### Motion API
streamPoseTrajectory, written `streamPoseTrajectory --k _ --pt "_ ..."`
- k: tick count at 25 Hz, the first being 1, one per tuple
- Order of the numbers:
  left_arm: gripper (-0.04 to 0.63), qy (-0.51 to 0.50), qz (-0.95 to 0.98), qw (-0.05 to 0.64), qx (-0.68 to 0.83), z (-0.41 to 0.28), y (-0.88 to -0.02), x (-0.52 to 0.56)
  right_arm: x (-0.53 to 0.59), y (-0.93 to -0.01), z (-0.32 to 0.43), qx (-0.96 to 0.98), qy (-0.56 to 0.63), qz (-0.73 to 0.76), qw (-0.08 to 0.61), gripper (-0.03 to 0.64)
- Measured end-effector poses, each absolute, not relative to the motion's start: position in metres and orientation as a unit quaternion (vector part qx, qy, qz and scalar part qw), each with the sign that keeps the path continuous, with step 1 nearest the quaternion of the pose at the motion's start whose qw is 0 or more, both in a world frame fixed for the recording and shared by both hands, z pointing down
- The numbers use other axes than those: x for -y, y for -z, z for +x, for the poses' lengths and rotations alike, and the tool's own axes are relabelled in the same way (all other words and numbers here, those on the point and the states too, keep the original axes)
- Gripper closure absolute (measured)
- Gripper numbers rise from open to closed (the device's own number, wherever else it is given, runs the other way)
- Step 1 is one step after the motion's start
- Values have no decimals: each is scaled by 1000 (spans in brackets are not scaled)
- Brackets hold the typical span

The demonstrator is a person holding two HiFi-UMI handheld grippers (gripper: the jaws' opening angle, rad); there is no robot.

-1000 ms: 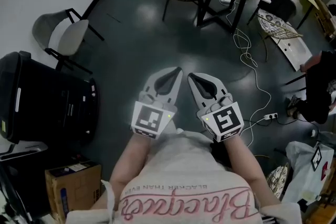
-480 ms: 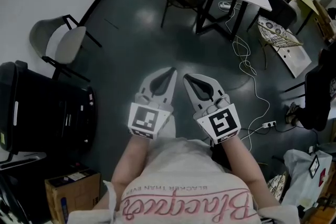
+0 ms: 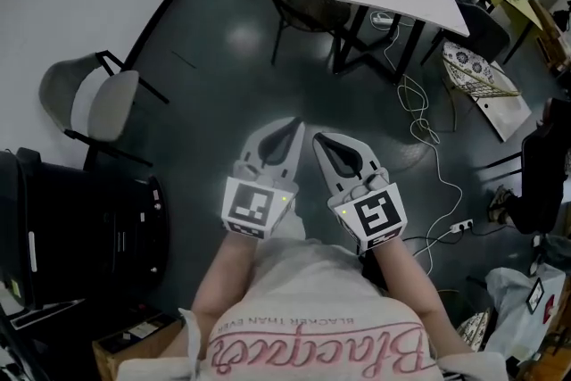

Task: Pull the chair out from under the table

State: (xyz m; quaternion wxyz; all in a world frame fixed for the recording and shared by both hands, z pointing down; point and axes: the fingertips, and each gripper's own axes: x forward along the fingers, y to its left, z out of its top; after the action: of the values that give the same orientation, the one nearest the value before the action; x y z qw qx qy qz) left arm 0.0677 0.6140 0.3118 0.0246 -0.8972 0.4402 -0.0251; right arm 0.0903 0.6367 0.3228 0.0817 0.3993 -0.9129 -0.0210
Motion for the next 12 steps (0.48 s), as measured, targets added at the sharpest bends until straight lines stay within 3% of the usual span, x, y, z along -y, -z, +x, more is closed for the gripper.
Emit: streamPoseTrajectory --k 12 --pt "589 27 -905 -2 -424 25 -326 -480 -512 -335 46 907 -6 413 85 614"
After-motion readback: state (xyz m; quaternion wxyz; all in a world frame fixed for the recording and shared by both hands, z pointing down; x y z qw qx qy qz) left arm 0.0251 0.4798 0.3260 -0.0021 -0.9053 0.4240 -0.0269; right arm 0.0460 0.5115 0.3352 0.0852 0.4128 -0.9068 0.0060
